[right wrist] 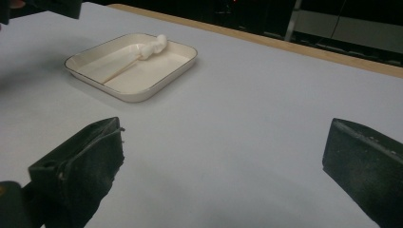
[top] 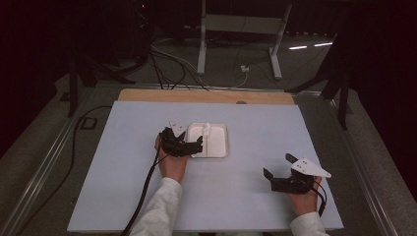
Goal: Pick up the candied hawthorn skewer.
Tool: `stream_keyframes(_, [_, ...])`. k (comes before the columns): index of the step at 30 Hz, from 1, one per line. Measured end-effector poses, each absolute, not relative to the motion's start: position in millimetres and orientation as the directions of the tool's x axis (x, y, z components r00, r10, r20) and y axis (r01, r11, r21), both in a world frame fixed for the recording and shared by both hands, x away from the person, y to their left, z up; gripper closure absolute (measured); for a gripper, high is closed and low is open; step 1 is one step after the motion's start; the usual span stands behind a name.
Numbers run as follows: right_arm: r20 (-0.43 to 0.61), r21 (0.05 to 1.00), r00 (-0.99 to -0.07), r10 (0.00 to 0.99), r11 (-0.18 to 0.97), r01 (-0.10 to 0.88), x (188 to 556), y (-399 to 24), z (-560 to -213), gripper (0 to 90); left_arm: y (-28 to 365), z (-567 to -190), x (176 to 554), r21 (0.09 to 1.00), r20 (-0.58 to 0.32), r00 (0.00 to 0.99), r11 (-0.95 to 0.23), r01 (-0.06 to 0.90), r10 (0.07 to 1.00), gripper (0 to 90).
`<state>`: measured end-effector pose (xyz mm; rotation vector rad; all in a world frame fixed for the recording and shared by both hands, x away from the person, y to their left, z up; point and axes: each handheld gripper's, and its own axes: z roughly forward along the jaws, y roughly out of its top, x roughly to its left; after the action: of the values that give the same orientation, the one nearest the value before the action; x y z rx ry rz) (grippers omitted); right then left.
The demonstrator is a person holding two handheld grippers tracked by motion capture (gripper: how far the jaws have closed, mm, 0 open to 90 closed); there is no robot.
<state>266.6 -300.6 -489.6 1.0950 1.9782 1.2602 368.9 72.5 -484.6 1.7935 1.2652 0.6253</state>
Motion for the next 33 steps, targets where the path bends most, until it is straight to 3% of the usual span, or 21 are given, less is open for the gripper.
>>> stream_keyframes(14, [-0.027, 0.908, -0.519, 0.855, 0.238, 0.345, 265.3, -299.5, -490.1, 0.0, 47.3, -508.6, 381.7, 0.809, -0.070, 0.369, -0.163, 0.564, 0.927, 1.3])
stream_keyframes(24, [-0.035, 0.905, -0.517, 0.855, 0.246, 0.346, 264.3, -299.4, -490.4, 0.0, 30.0, -518.3, 388.3, 0.749, -0.043, 0.384, -0.225, 0.624, 0.922, 8.5])
stream_keyframes(29, [-0.038, 0.905, -0.517, 0.855, 0.249, 0.345, 263.9, -299.4, -490.5, 0.0, 25.3, -524.6, 389.6, 0.729, -0.016, 0.388, -0.255, 0.635, 0.921, 17.7])
stream_keyframes(33, [-0.041, 0.904, -0.517, 0.855, 0.252, 0.345, 263.6, -299.4, -490.5, 0.0, 26.8, -525.5, 390.6, 0.724, -0.007, 0.376, -0.255, 0.641, 0.926, 34.7])
